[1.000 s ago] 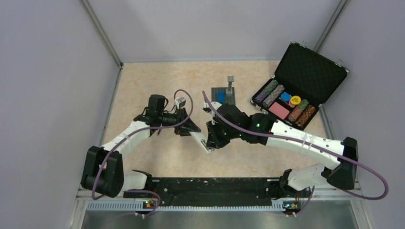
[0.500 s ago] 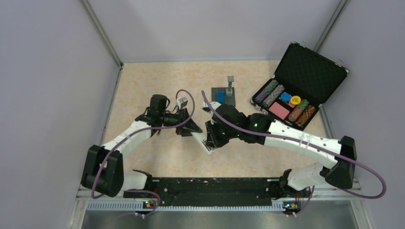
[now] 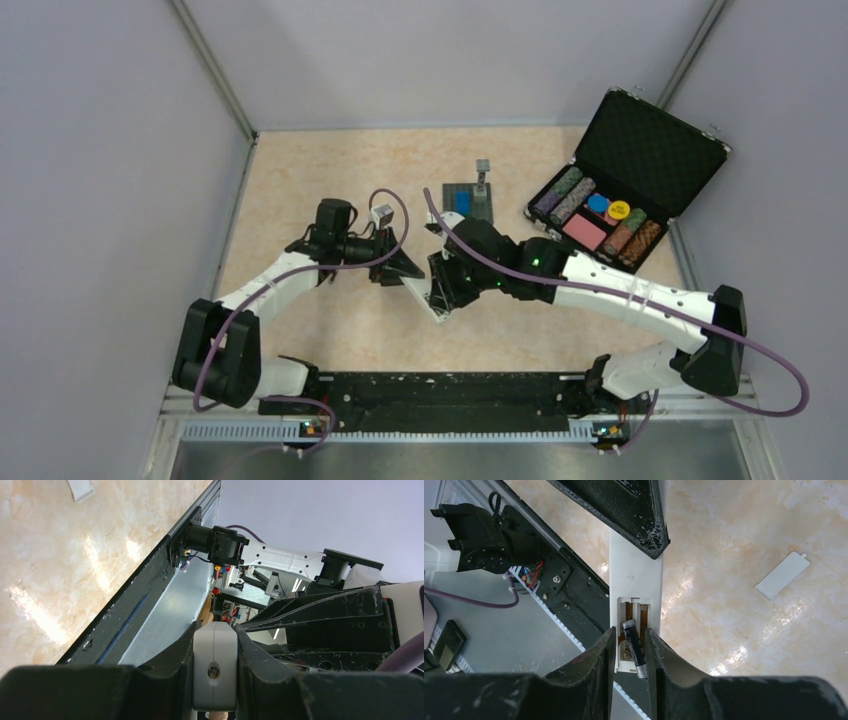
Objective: Load the batteries into the remote control
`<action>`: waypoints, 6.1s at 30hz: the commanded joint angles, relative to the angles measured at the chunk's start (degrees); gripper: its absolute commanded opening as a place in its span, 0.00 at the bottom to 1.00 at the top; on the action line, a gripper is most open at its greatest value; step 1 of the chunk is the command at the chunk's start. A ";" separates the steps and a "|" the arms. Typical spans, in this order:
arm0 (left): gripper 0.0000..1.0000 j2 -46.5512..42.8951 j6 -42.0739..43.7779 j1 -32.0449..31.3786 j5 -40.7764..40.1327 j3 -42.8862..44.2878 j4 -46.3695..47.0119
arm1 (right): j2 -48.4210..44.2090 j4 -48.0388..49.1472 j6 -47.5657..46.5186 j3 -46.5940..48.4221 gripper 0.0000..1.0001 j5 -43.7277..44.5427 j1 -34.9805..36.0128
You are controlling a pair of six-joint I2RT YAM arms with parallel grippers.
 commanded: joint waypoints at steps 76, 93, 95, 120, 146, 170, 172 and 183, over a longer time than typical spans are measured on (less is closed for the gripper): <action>0.00 2.86 5.41 -0.35 -0.88 1.99 -4.06 | -3.98 1.00 -0.41 -5.07 0.02 7.80 3.22; 0.00 2.93 5.09 -0.35 -0.70 2.52 -3.79 | -4.22 4.11 0.41 -6.36 0.14 5.80 3.27; 0.00 3.09 5.14 -0.35 -0.74 2.61 -3.80 | -4.90 4.18 1.04 -6.30 0.14 6.98 3.25; 0.00 3.56 3.48 -0.30 -2.07 2.73 -1.95 | -10.82 1.47 17.44 -10.66 0.26 2.83 1.88; 0.00 3.30 3.65 -0.34 -1.39 2.76 -2.03 | -11.63 8.24 20.31 -15.17 0.24 0.87 -0.05; 0.00 2.63 3.62 -0.43 -1.32 2.52 -2.12 | -13.16 12.09 22.65 -17.84 0.11 0.35 -0.93; 0.00 2.69 3.61 -0.43 -1.31 2.51 -2.12 | -13.18 12.12 22.73 -18.03 0.11 0.44 -0.93; 0.00 2.50 3.65 -1.22 -1.06 2.74 -2.12 | -12.23 13.53 22.59 -18.75 0.10 0.36 -1.45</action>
